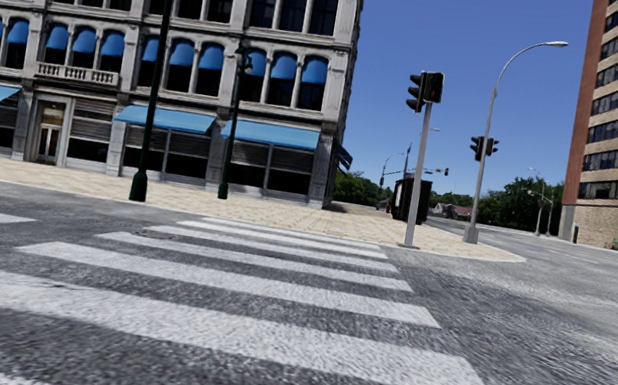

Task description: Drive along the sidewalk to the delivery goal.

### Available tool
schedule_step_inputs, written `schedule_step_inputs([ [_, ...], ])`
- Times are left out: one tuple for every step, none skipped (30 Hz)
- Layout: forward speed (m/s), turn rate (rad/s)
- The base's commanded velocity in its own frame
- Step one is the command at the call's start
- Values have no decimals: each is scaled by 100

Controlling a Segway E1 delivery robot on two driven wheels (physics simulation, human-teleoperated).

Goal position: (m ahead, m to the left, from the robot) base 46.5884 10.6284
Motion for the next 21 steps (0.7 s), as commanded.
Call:
schedule_step_inputs([
  [200,0],
  [200,0],
  [200,0],
  [200,0],
  [200,0],
  [200,0],
  [200,0],
  [200,0],
  [200,0],
  [200,0],
  [200,0],
  [200,0],
  [200,0],
  [200,0],
  [200,0],
  [200,0],
  [200,0],
  [200,0],
  [200,0],
  [200,0],
  [200,0],
])
